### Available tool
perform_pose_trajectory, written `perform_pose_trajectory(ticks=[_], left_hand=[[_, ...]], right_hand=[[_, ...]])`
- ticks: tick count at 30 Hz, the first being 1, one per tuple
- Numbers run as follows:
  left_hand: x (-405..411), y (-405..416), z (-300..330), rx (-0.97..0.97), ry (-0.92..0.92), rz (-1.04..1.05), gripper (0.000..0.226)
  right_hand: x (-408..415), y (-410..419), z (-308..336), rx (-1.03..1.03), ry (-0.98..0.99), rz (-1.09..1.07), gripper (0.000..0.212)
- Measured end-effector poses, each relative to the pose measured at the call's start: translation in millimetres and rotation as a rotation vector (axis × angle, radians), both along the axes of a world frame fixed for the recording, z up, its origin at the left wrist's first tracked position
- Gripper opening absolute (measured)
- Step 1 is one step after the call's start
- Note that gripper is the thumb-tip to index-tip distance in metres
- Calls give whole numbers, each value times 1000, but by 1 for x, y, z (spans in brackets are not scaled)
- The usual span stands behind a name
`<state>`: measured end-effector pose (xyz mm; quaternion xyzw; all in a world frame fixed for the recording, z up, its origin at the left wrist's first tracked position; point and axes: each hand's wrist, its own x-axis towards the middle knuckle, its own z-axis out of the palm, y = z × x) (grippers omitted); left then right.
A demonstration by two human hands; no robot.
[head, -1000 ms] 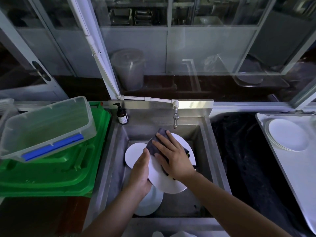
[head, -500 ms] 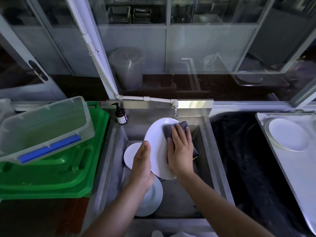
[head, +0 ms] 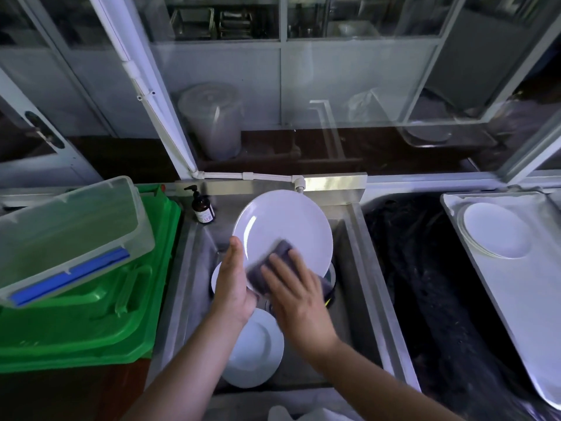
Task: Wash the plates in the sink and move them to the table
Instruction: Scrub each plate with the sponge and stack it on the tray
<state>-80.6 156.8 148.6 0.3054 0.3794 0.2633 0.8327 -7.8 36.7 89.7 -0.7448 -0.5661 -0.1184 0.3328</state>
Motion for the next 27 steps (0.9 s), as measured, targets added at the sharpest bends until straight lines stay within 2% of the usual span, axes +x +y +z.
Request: perform_pose_trajectory(ticks=[2, 5, 9, 12, 13, 16, 22, 27], left_hand=[[1, 2, 3, -40, 49, 42, 90], [1, 4, -1, 19, 35, 49, 106], [2, 9, 13, 121, -89, 14, 89], [5, 9, 26, 228, -67, 67, 46], [7, 8, 29, 265, -55, 74, 40], [9, 0, 37, 317, -19, 98, 33], [2, -9, 33, 209, 8, 206, 31], [-2, -9, 22, 226, 42, 249, 33]], right_hand=[[-12, -5, -4, -1, -23, 45, 37], [6, -12, -2, -4, -90, 110, 38], [38, -23, 1, -62, -152, 106, 45], [51, -21, 2, -44, -75, 8, 43], [55, -20, 2, -33, -50, -7, 39], [58, -17, 2, -3, -10, -9, 38], [42, -19, 0, 21, 38, -1, 37], [19, -18, -6, 8, 76, 120, 40]])
